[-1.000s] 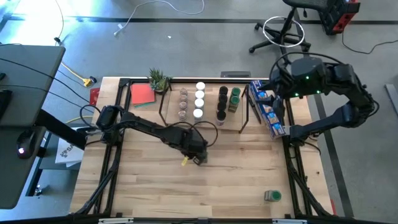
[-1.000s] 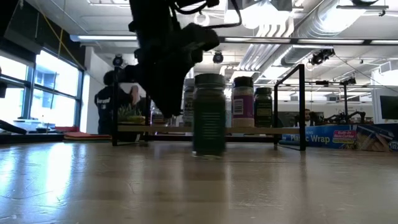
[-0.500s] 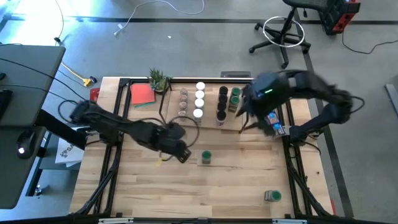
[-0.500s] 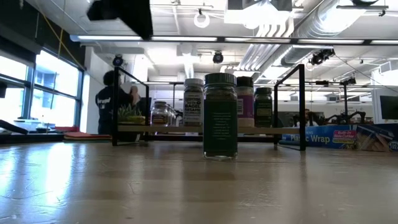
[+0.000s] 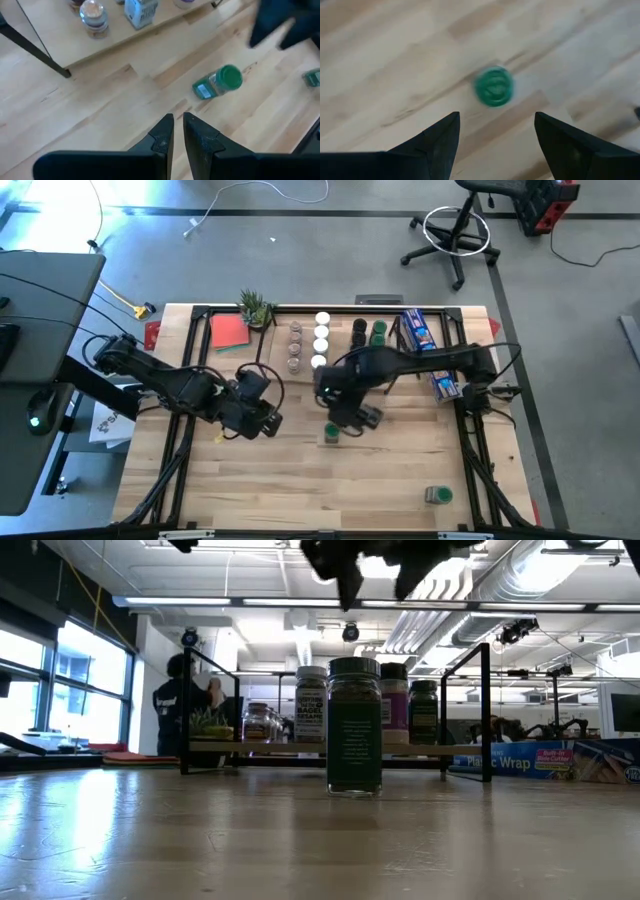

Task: Shelf spices
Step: Put the green seasoning bottle on the shelf aligned with the other green seasoning bottles

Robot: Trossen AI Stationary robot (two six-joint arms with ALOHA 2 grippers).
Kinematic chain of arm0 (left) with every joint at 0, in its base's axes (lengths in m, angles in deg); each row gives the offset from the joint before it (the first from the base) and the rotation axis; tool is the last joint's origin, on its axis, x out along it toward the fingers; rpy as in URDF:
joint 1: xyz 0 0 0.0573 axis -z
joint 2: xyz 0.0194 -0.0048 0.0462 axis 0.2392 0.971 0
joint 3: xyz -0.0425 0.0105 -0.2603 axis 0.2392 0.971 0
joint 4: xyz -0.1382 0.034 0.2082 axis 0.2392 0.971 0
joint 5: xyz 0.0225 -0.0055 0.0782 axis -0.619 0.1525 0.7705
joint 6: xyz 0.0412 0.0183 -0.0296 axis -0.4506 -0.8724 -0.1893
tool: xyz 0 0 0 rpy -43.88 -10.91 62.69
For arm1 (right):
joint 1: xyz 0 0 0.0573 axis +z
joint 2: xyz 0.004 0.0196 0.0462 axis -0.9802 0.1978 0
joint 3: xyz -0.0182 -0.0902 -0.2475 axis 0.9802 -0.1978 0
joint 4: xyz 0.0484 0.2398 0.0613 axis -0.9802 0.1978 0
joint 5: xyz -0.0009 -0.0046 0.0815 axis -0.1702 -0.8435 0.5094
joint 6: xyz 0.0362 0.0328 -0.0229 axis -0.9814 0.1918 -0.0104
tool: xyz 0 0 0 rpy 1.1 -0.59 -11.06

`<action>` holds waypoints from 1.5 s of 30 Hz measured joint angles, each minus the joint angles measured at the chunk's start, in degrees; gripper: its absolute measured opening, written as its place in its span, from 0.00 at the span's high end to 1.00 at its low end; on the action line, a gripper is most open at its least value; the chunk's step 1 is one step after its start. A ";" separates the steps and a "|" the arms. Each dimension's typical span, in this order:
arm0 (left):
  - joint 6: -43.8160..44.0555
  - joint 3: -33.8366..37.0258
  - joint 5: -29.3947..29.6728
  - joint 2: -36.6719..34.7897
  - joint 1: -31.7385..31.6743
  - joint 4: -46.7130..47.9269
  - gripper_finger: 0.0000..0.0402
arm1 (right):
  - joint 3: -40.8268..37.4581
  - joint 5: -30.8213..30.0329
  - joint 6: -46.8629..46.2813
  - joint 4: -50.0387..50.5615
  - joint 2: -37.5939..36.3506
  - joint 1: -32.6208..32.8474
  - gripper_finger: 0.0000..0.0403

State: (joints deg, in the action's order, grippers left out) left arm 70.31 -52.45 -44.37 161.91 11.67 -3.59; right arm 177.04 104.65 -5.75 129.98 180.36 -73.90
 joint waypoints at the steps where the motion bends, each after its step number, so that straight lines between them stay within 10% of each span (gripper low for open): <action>1: 0.00 0.00 -0.09 0.23 0.30 0.14 0.91 | 0.00 -1.55 -0.61 -1.30 0.80 0.32 0.38; 12: -6.00 0.02 0.35 2.11 1.14 2.23 0.91 | 0.02 -8.95 7.85 -3.85 7.81 1.58 0.38; 45: -11.47 0.04 3.96 2.05 1.17 2.10 0.91 | 0.02 -6.37 1.54 -7.25 13.18 5.46 0.38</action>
State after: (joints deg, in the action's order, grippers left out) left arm 58.83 -52.40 -40.41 163.96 12.84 -1.50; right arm 177.06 98.28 -4.21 122.73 193.55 -68.44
